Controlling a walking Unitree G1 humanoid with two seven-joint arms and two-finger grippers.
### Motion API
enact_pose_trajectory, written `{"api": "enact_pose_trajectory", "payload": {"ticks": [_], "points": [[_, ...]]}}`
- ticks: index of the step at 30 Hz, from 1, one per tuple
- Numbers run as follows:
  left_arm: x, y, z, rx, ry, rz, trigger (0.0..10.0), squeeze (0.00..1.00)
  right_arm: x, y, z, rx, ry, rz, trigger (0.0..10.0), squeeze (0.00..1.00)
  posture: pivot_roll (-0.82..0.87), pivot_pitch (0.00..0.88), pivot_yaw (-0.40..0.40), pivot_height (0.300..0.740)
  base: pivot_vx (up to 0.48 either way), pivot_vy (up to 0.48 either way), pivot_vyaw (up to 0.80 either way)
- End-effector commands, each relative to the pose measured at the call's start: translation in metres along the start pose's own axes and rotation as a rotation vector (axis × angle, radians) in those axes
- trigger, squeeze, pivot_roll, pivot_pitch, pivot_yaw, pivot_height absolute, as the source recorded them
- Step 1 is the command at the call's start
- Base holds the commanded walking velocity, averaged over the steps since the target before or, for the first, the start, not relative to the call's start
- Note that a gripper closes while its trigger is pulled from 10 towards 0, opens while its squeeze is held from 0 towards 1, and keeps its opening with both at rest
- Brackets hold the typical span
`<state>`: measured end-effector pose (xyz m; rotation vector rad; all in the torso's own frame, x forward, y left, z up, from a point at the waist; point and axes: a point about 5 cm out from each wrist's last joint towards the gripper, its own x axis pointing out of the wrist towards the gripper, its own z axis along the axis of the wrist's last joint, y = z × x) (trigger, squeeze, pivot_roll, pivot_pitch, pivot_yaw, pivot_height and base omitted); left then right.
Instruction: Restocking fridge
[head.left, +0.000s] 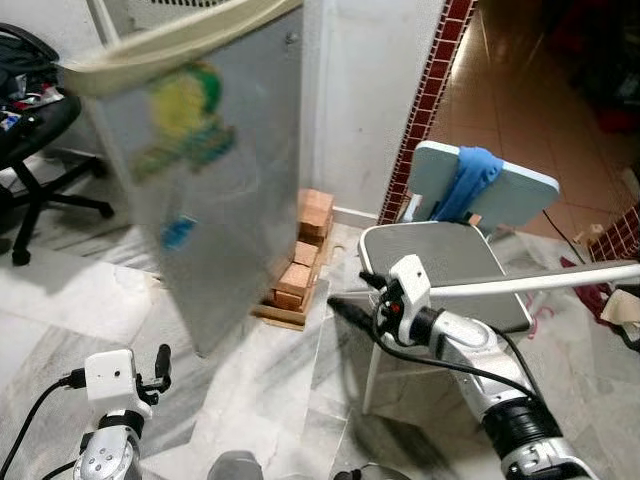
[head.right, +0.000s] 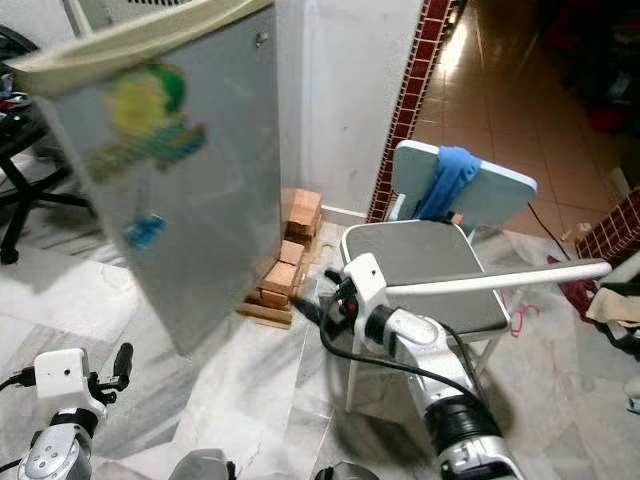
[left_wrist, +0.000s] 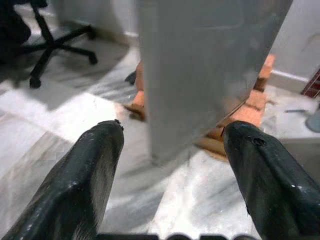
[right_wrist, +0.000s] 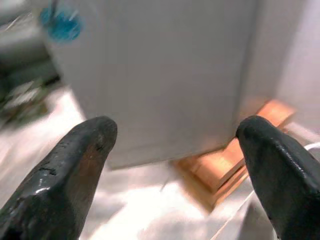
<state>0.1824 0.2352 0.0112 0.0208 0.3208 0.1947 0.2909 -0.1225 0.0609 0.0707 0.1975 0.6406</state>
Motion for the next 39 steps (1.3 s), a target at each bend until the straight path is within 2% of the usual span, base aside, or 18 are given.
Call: {"api": "enact_pose_trajectory", "payload": {"ticks": [1, 3, 9, 16, 20, 29, 33, 39], "points": [[0.001, 0.001, 0.002, 0.03, -0.004, -0.013, 10.0, 0.0, -0.001, -0.006, 0.008, -0.028, -0.054, -0.086, 10.0, 0.0, 0.21, 0.0, -0.029, 0.74, 0.0, 0.0, 0.0], [0.003, -0.003, 0.008, 0.049, -0.028, -0.041, 10.0, 0.0, 0.0, -0.004, 0.011, -0.059, -0.095, -0.172, 10.0, 0.0, 0.21, 0.0, -0.03, 0.74, 0.0, 0.0, 0.0], [0.004, -0.008, 0.007, 0.022, -0.025, -0.054, 10.0, 0.0, 0.001, 0.002, 0.006, -0.066, -0.105, -0.219, 10.0, 0.0, 0.2, 0.0, -0.03, 0.74, 0.0, 0.0, 0.0], [0.005, -0.011, 0.01, 0.019, -0.039, -0.067, 10.0, 0.0, -0.001, -0.013, 0.007, -0.06, -0.099, -0.313, 10.0, 0.0, 0.2, 0.0, -0.033, 0.74, 0.0, 0.0, -0.13], [0.007, -0.019, 0.012, 0.04, -0.045, -0.105, 10.0, 0.0, -0.001, -0.014, 0.007, -0.06, -0.101, -0.32, 10.0, 0.0, 0.19, 0.0, -0.031, 0.74, 0.0, 0.0, -0.55], [0.011, -0.022, 0.016, 0.038, -0.051, -0.115, 10.0, 0.0, 0.0, -0.012, 0.002, -0.055, -0.089, -0.321, 10.0, 0.0, 0.19, 0.0, -0.034, 0.74, -0.162, 0.0, -0.72], [0.013, -0.028, 0.022, 0.074, -0.078, -0.155, 10.0, 0.0, 0.0, -0.014, 0.003, -0.06, -0.084, -0.325, 10.0, 0.0, 0.19, 0.0, -0.034, 0.74, -0.077, 0.0, -0.8], [0.014, -0.033, 0.026, 0.076, -0.096, -0.177, 10.0, 0.0, 0.0, -0.018, 0.005, -0.083, -0.077, -0.338, 10.0, 0.0, 0.19, 0.0, -0.037, 0.74, 0.0, 0.0, -0.8]]}}
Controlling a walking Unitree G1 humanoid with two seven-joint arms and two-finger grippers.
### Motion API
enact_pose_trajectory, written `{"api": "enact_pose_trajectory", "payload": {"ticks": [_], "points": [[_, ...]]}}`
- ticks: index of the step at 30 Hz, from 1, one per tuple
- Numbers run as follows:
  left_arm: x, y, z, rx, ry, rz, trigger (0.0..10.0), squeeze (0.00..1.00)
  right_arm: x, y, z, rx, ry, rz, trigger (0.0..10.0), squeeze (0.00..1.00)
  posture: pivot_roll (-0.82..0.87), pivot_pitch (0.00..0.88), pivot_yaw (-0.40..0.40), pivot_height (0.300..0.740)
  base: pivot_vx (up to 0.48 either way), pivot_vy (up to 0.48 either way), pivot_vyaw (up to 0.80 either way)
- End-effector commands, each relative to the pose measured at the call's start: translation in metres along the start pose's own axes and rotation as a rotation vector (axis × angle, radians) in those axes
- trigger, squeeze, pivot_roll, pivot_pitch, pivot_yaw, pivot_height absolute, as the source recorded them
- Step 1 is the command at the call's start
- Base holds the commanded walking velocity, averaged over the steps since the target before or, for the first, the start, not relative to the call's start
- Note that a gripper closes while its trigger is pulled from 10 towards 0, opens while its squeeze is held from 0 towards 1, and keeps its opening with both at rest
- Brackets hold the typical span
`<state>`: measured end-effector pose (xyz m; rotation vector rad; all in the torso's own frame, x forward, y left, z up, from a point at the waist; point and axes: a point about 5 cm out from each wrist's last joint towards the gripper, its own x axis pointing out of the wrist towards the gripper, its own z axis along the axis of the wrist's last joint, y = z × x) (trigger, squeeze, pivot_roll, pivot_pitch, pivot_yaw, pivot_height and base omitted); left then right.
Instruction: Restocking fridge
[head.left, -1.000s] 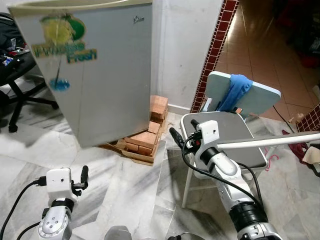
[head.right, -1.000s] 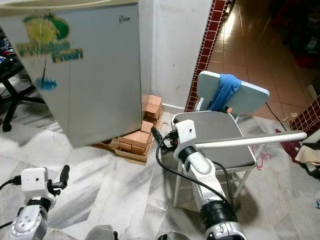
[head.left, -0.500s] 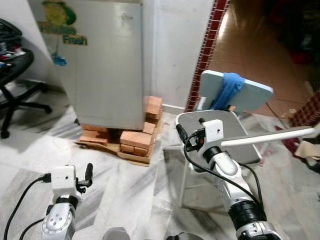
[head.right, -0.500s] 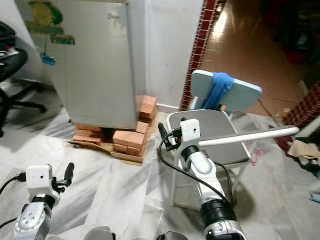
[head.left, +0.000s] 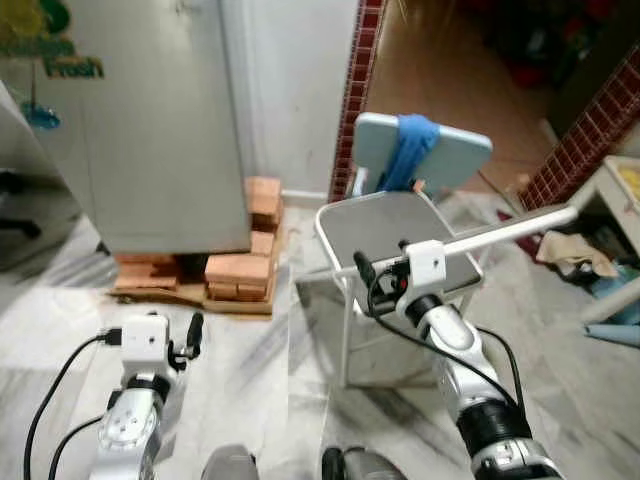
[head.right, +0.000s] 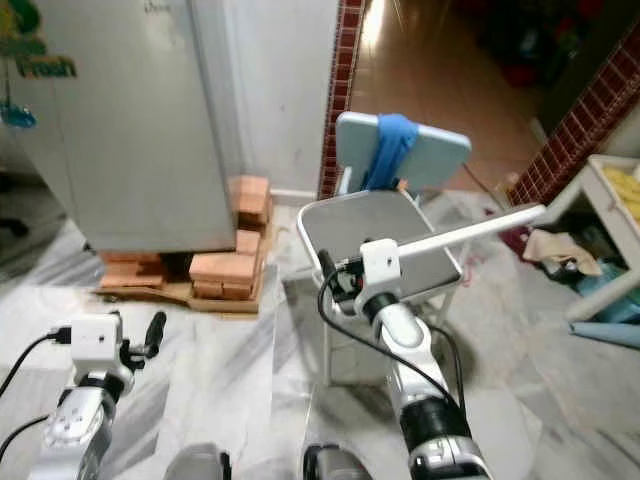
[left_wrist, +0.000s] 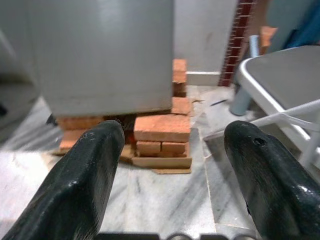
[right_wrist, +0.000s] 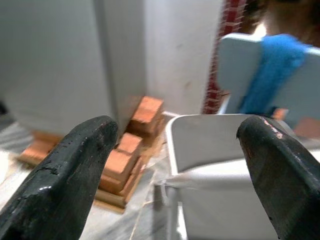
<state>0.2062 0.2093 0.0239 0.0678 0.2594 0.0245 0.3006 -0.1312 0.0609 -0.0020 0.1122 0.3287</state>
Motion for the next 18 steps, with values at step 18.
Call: {"api": "enact_pose_trajectory", "payload": {"ticks": [18], "points": [[0.0048, -0.0077, 0.0019, -0.005, 0.002, -0.03, 10.0, 0.0, -0.0023, -0.014, -0.0007, -0.036, -0.005, -0.053, 10.0, 0.0, 0.17, 0.0, -0.037, 0.74, -0.302, 0.126, -0.67]]}}
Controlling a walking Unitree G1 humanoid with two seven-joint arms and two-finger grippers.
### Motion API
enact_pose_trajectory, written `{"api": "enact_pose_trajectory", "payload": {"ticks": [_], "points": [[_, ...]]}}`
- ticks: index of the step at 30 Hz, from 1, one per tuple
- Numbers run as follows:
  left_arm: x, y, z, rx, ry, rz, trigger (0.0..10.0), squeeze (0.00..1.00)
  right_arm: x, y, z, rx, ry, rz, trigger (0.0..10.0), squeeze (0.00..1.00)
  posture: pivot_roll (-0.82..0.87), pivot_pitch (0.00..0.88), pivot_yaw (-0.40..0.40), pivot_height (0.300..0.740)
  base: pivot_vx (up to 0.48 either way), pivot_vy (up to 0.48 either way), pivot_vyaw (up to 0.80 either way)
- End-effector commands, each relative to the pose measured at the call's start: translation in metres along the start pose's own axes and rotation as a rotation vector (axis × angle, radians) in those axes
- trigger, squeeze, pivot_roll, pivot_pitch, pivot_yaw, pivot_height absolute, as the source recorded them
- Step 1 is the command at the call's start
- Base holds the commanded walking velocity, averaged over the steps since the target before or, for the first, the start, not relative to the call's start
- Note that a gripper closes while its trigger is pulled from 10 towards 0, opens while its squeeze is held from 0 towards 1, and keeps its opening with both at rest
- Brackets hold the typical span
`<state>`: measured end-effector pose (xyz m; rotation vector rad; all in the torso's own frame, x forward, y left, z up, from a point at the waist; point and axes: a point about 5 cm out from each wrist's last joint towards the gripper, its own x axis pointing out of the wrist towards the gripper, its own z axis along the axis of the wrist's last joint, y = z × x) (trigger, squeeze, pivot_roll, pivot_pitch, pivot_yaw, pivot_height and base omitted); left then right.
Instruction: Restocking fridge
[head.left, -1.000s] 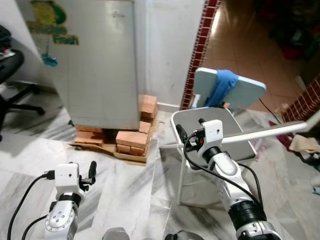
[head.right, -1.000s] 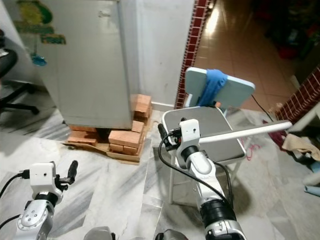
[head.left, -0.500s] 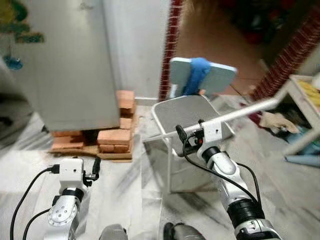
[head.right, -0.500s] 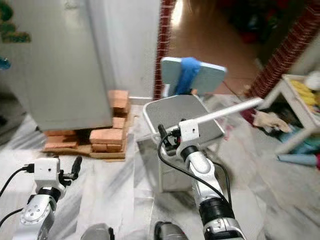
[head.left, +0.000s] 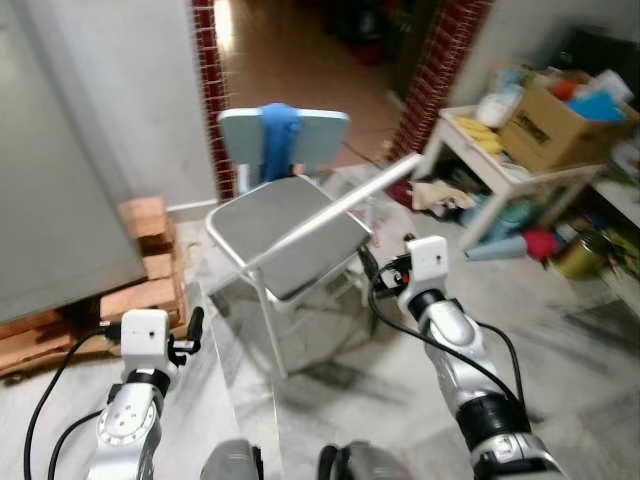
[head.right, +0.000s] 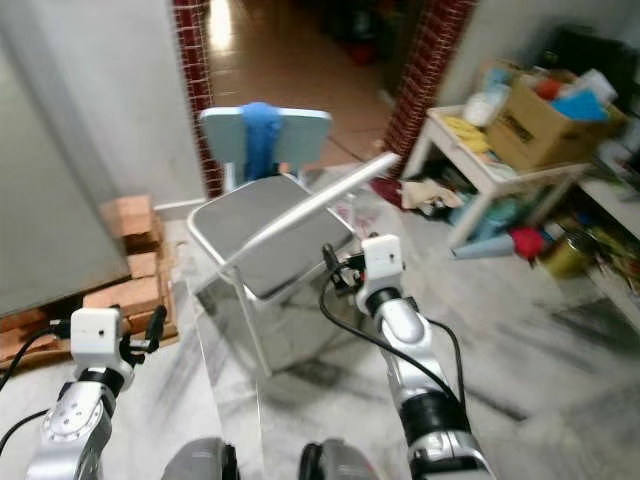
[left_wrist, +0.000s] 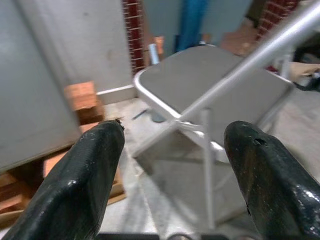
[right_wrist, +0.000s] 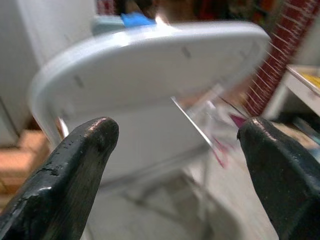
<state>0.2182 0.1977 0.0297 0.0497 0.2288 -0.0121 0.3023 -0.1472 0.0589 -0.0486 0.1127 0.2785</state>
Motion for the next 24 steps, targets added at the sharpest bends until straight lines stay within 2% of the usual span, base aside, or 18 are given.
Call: {"api": "enact_pose_trajectory", "payload": {"ticks": [1, 12, 17, 24], "points": [[-0.0052, 0.0035, -0.0072, 0.007, 0.032, 0.008, 10.0, 0.0, 0.0009, 0.0017, 0.0013, 0.006, -0.012, 0.0, 10.0, 0.0, 0.17, 0.0, -0.037, 0.74, -0.382, 0.296, 0.0], [-0.0028, 0.0043, -0.006, 0.001, 0.023, 0.012, 10.0, 0.0, 0.002, -0.0001, 0.001, 0.005, -0.014, -0.008, 10.0, 0.0, 0.17, 0.0, -0.038, 0.74, -0.338, 0.34, 0.0], [-0.0018, 0.0056, -0.0063, -0.008, 0.026, 0.013, 10.0, 0.0, 0.0015, -0.0029, -0.0002, 0.006, -0.006, -0.019, 10.0, 0.0, 0.16, 0.0, -0.038, 0.74, -0.103, 0.427, 0.0], [0.0024, 0.0095, -0.0052, -0.005, 0.024, 0.013, 10.0, 0.0, 0.0021, -0.006, 0.0001, -0.004, -0.004, -0.024, 10.0, 0.0, 0.16, 0.0, -0.041, 0.74, 0.0, 0.467, -0.8]]}}
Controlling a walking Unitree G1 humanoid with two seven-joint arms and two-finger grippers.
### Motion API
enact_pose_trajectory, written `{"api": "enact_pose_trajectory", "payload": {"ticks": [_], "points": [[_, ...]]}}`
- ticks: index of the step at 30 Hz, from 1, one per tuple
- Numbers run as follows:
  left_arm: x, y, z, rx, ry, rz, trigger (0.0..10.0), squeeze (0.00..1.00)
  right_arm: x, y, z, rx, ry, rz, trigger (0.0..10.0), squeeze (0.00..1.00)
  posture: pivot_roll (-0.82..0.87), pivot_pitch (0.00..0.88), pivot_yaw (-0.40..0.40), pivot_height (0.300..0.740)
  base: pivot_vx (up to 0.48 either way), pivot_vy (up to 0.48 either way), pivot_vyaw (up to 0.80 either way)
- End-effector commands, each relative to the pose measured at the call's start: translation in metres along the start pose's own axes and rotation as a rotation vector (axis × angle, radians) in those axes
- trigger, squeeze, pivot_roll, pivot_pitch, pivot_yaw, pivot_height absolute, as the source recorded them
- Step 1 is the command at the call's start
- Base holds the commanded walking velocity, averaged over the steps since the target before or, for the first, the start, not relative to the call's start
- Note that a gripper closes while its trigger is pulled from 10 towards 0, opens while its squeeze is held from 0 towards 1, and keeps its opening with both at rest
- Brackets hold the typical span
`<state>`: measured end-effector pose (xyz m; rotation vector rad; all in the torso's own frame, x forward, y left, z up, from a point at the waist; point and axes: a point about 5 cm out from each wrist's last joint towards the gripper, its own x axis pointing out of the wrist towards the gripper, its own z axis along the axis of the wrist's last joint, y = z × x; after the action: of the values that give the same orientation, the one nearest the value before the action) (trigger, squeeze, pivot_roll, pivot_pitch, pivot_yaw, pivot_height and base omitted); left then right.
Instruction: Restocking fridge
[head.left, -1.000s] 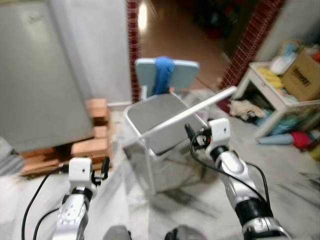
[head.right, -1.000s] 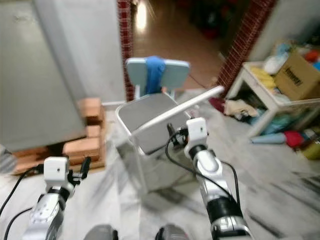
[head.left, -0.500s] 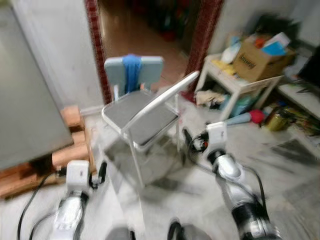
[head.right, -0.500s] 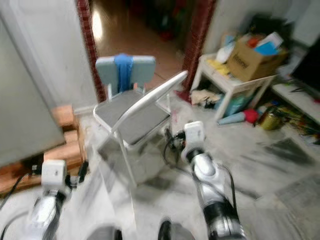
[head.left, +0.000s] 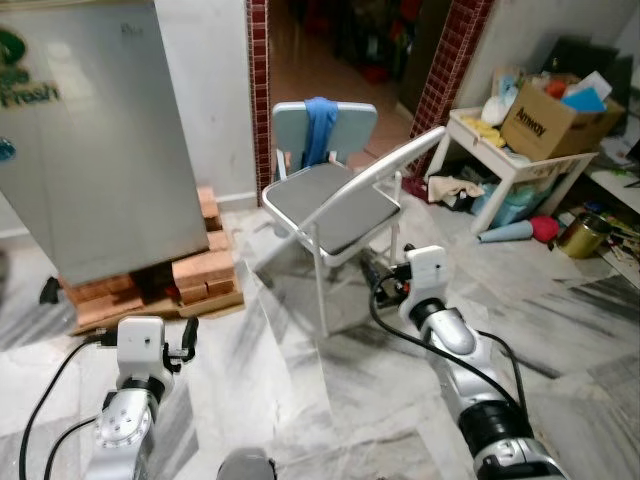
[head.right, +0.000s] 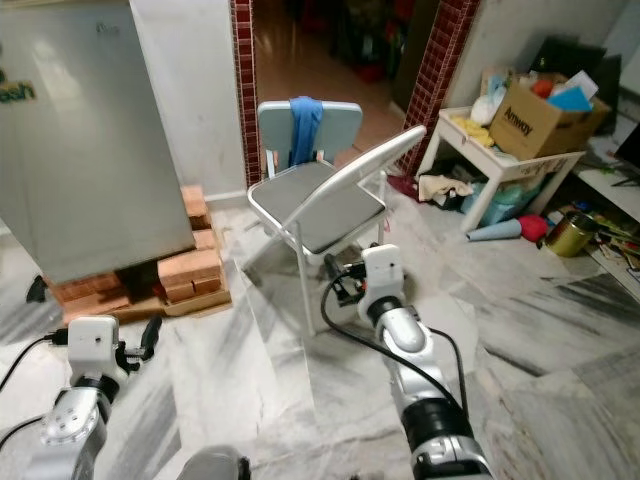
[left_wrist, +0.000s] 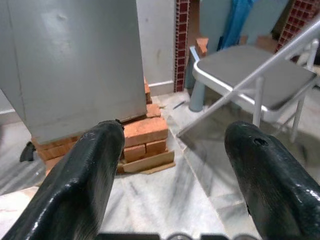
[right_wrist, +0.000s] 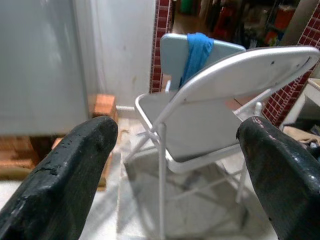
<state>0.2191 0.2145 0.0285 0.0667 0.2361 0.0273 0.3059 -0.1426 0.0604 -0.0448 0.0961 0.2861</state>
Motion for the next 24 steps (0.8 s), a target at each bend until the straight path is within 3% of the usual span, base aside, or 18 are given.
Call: {"api": "enact_pose_trajectory", "payload": {"ticks": [1, 17, 24], "points": [[0.003, -0.006, -0.003, -0.017, 0.016, -0.026, 10.0, 0.0, -0.002, -0.01, -0.002, -0.008, 0.014, -0.032, 10.0, 0.0, 0.15, 0.0, -0.041, 0.74, 0.0, 0.48, -0.8], [0.012, -0.001, 0.002, -0.041, -0.013, -0.035, 10.0, 0.0, -0.007, -0.016, -0.001, -0.028, 0.006, -0.051, 10.0, 0.0, 0.13, 0.0, -0.041, 0.74, 0.0, 0.48, -0.8], [0.006, -0.011, -0.004, -0.063, -0.004, -0.062, 10.0, 0.0, -0.012, -0.015, -0.003, -0.03, 0.011, -0.058, 10.0, 0.0, 0.12, 0.0, -0.043, 0.74, 0.0, 0.044, -0.8]]}}
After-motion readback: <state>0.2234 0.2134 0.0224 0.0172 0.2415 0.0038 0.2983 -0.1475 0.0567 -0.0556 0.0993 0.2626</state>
